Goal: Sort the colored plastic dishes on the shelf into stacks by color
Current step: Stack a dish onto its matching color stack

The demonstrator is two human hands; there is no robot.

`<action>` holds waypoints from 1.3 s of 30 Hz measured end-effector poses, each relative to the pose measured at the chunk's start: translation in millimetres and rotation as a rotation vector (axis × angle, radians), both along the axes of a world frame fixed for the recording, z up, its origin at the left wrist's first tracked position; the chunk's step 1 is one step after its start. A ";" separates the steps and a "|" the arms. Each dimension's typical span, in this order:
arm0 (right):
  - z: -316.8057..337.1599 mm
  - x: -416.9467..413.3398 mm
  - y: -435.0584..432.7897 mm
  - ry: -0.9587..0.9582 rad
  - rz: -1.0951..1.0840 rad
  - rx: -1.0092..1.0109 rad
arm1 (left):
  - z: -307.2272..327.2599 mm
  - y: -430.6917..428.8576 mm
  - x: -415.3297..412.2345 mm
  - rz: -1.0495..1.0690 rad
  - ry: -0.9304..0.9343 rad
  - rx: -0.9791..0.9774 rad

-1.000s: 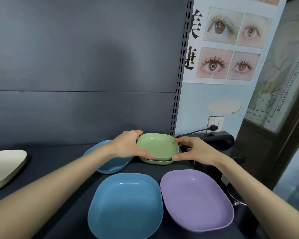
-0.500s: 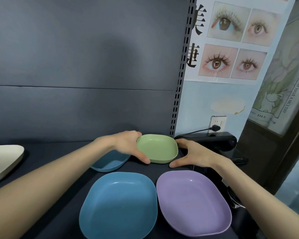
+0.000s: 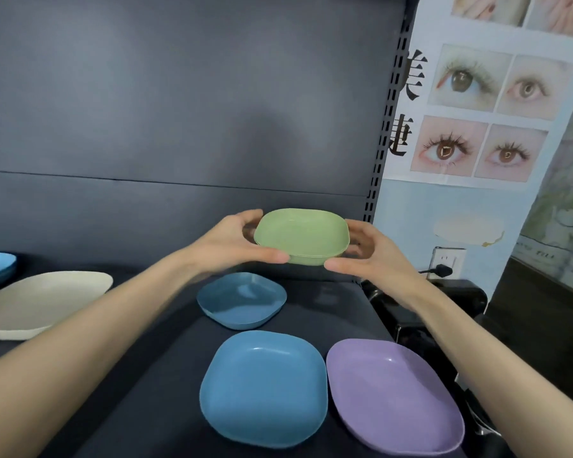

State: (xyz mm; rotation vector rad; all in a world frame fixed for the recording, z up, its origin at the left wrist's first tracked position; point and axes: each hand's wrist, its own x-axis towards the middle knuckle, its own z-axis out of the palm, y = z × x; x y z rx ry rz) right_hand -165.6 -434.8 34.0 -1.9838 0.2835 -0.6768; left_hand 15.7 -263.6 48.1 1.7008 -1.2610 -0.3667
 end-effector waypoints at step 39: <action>0.6 317.5 504.9 -0.180 0.332 0.172 | 9.9 541.8 219.3 0.384 0.175 -0.314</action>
